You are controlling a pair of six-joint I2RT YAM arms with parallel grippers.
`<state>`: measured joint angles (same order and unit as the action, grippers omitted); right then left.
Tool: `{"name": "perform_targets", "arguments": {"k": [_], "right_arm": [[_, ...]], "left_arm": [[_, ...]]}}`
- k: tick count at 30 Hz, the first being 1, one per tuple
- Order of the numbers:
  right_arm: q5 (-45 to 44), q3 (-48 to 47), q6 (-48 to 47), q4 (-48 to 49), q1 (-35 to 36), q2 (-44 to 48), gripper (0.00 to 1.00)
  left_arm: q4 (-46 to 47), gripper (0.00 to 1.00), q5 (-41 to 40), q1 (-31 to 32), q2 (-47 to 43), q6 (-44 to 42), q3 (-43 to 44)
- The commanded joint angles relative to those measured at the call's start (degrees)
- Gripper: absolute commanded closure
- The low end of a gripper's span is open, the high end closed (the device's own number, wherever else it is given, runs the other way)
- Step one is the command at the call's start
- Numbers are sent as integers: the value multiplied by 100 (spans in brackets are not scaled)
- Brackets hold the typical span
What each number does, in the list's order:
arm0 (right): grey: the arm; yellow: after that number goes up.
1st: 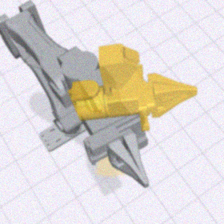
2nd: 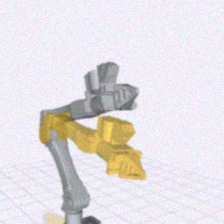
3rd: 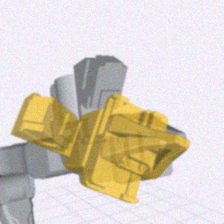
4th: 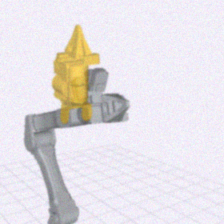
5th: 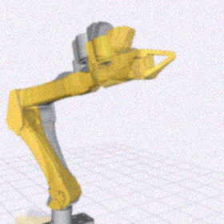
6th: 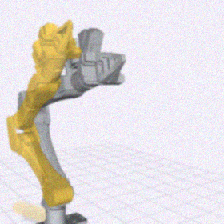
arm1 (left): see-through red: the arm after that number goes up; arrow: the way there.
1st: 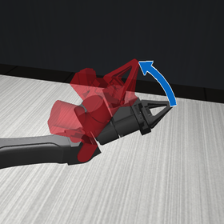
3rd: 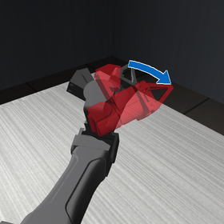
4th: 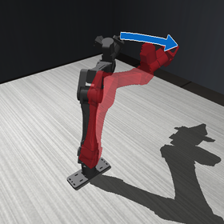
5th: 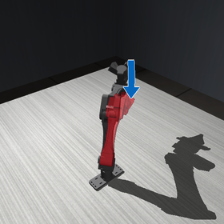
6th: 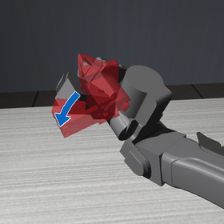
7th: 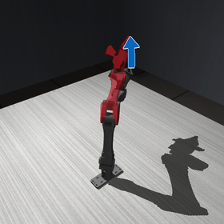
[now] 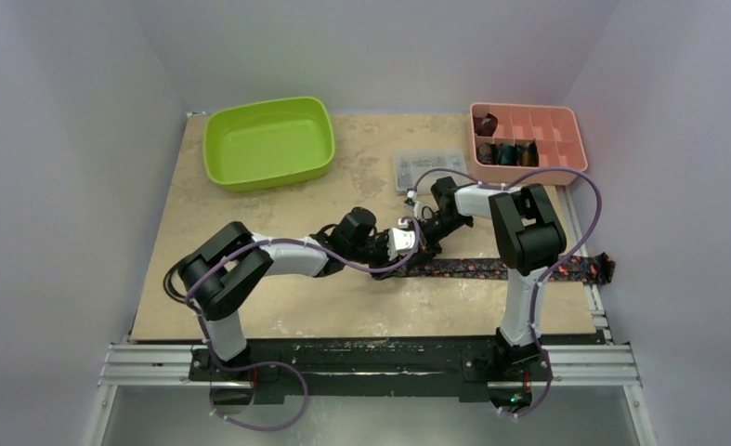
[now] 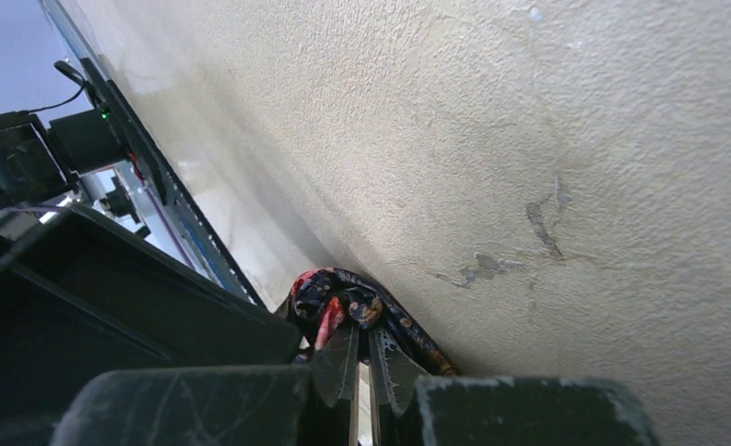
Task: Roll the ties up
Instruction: Roll the tie at the center of the board.
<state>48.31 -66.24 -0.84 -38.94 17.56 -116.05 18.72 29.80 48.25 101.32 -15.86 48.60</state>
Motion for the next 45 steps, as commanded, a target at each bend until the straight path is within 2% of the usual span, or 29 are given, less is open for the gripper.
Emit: {"name": "perform_targets", "arguments": {"k": [1,9,15,20,25,29,33,39,45], "right_arm": [[-669,177,-258,544,46,31,100],[-481,195,-274,533,45,121,100],[-278,175,-367,502,45,262,100],[-196,276,-376,545,63,290,100],[-95,293,-239,818,217,241,100],[69,227,-96,992,290,290,100],[139,140,-315,720,292,413,95],[65,-89,-699,97,207,665,78],[135,-293,-864,-422,112,883,69]], "left_arm": [[226,59,70,202,378,80,399],[-14,60,-237,260,831,-180,369],[-382,61,-585,255,641,-417,-80],[-451,61,-977,226,483,-197,-339],[-450,61,-960,146,219,-63,-623],[-546,61,-951,141,164,-384,-735],[-765,61,-1114,142,306,-456,-572],[-1211,65,-1373,150,446,-570,-318],[-1548,69,-1512,159,478,-745,-244]]}}
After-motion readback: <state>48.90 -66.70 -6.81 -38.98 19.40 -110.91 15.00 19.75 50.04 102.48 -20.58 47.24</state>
